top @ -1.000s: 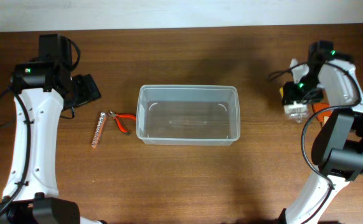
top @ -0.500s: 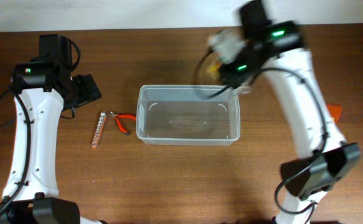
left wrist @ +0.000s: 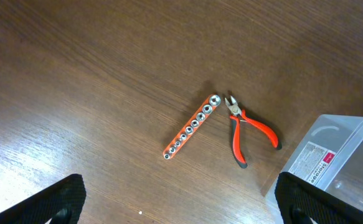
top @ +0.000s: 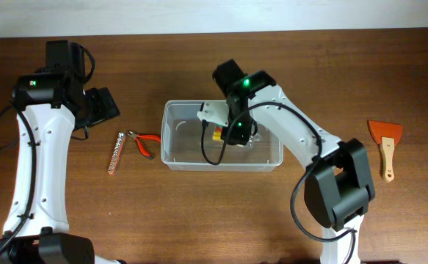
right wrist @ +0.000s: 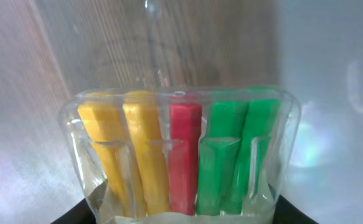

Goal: Pack container
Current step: 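Carry the marker pack into the container and release it, then grasp the orange scraper by its wooden handle with the right gripper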

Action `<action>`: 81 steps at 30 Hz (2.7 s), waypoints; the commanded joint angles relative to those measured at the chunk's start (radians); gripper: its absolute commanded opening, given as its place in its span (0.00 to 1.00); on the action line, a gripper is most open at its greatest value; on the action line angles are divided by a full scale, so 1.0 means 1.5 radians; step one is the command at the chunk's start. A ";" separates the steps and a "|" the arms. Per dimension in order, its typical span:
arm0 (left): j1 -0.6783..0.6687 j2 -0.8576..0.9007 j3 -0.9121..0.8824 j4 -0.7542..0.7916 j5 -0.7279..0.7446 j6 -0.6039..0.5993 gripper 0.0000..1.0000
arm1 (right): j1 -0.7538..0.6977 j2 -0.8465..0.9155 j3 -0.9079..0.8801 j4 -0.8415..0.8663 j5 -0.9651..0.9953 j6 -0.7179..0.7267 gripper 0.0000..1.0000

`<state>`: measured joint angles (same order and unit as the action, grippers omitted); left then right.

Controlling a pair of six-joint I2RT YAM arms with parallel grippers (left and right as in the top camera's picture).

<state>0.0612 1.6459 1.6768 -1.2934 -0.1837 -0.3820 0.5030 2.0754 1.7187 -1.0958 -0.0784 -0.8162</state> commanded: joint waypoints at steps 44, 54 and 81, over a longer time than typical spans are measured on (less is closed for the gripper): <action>-0.001 0.001 -0.003 0.015 0.003 0.011 0.99 | -0.686 -0.140 0.234 -0.281 0.153 0.501 0.99; -0.001 0.001 -0.003 0.015 0.003 0.011 0.99 | -0.733 -0.140 -0.126 -0.003 0.104 0.327 0.99; -0.001 0.001 -0.003 0.018 0.003 0.011 0.99 | -0.733 -0.058 -0.323 0.212 0.022 0.290 0.84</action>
<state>0.0612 1.6459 1.6768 -1.2705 -0.1837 -0.3820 -0.5949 1.9602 1.2461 -0.7776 -0.0280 -0.3809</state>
